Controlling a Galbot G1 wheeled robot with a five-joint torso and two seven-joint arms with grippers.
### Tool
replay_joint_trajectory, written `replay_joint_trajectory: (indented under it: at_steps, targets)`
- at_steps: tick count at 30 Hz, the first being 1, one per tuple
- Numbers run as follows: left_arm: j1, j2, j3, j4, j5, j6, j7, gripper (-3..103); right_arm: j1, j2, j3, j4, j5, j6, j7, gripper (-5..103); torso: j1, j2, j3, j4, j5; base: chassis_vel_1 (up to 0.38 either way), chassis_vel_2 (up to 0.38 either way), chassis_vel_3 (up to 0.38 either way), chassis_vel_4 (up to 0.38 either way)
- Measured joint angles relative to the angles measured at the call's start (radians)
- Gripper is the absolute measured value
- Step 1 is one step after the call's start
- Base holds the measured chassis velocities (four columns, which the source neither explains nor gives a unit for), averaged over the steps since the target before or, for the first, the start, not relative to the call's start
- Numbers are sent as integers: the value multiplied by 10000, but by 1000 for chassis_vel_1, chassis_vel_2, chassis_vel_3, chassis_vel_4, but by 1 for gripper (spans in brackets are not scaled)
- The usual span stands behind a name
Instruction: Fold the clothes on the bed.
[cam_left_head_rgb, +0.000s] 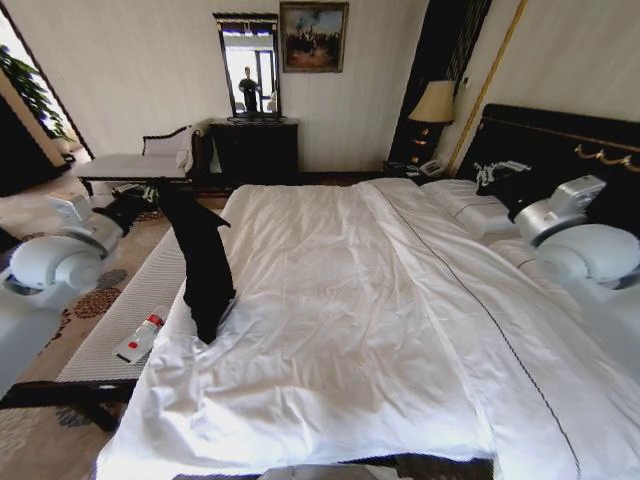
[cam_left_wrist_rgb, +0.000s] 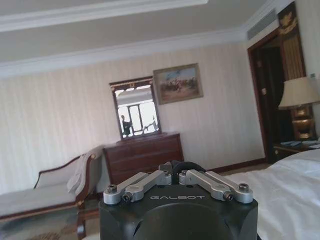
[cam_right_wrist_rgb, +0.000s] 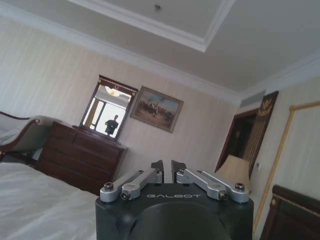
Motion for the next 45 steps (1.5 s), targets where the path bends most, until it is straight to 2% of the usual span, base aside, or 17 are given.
replay_joint_trajectory:
  at_steps: [1, 3, 7, 8, 9, 10, 11, 13, 14, 19, 20, 25, 32, 36, 40, 43, 45]
  targets:
    - [-314, -175, 383, 458, 103, -42, 0, 2, -141, 126, -21, -270, -98, 75, -6, 14, -1, 0, 0, 1, -1, 0, 0, 0, 0]
    - [-506, -272, 592, 682, 155, -58, -1, 2, -204, 207, -45, -472, -165, 139, -18, 14, 0, 0, 0, 1, -3, 0, 0, 0, 0]
    - [-2592, -1196, 2644, 2294, 409, -112, -198, 2, 211, 645, -589, -1938, -791, 691, 92, 36, 0, -1, 1, -4, -5, 0, 0, 0, 0]
    - [-2592, -1196, 2644, 2294, 409, -112, -198, 2, 211, 645, -589, -1938, -791, 691, 92, 36, 0, -1, 1, -4, -5, 0, 0, 0, 0]
    - [-3692, -1637, 3466, 3083, 563, -129, -332, 2, 1020, 900, -1207, -2728, -951, 881, 351, 41, 0, 0, 0, -12, 1, 0, 0, 0, 0]
    - [-3974, -1762, 3651, 3306, 600, -129, -377, 2, 1319, 996, -1454, -2982, -977, 933, 466, 41, 0, 0, 0, -12, 1, 0, 0, 0, 0]
    - [-4702, -2121, 4154, 3819, 646, -130, -495, 2, 2039, 1272, -2027, -3543, -992, 1009, 741, 51, 1, -1, 2, -10, 8, 0, 0, 0, 0]
    - [-5067, -2343, 4410, 4031, 647, -109, -601, 2, 2469, 1454, -2334, -3827, -959, 1037, 935, 51, 3, -2, 2, -7, 8, 0, 0, 0, 0]
    - [-5400, -2593, 4661, 4146, 641, -71, -707, 2, 3041, 1738, -2746, -4142, -768, 1042, 1209, 57, 4, -1, 2, -6, 0, 0, 0, 0, 0]
    - [-5939, -3333, 5222, 3827, 432, 89, -1040, 2, 4101, 2549, -3723, -4449, -118, 823, 1587, 79, 4, -2, 3, 1, -2, 0, 0, 0, 0]
    - [-5995, -3452, 5329, 3610, 333, 126, -1069, 2, 4197, 2711, -3868, -4365, 17, 752, 1615, 79, 3, -1, 1, -1, -7, 0, 0, 0, 0]
    - [-6138, -3433, 5832, 2373, -367, 286, -980, 2, 4107, 3264, -4068, -3600, 687, 413, 1655, 98, 3, -1, 0, -5, -3, 0, 0, 0, 0]
    - [-6154, -2291, 7031, -42, -1348, 407, -330, 2, 2715, 3020, -3480, -1672, 583, 307, 1255, 100, -1, 1, -3, 1, -5, 0, 0, 0, 0]
    - [-6276, -2088, 7399, -969, -1549, 441, 109, 2, 1469, 2747, -2714, -534, 375, 298, 893, 100, -6, 3, -4, -1, -5, 0, 0, 0, 0]
    - [-7108, -2287, 7784, -991, -1940, 501, 203, 2, 628, 2640, -2286, -7, 195, 351, 725, 100, -6, 2, -3, -4, 1, 0, 0, 0, 0]
    - [-8881, -2845, 8211, -166, -2920, 607, 192, 2, 336, 2605, -1890, 353, 117, 441, 712, 100, -1, 2, -2, -8, 3, 0, 0, 0, 0]
    - [-9200, -2923, 8232, -27, -3237, 650, 191, 2, 321, 2581, -1787, 434, 123, 452, 726, 100, 1, 2, -2, -7, 5, 0, 0, 0, 0]
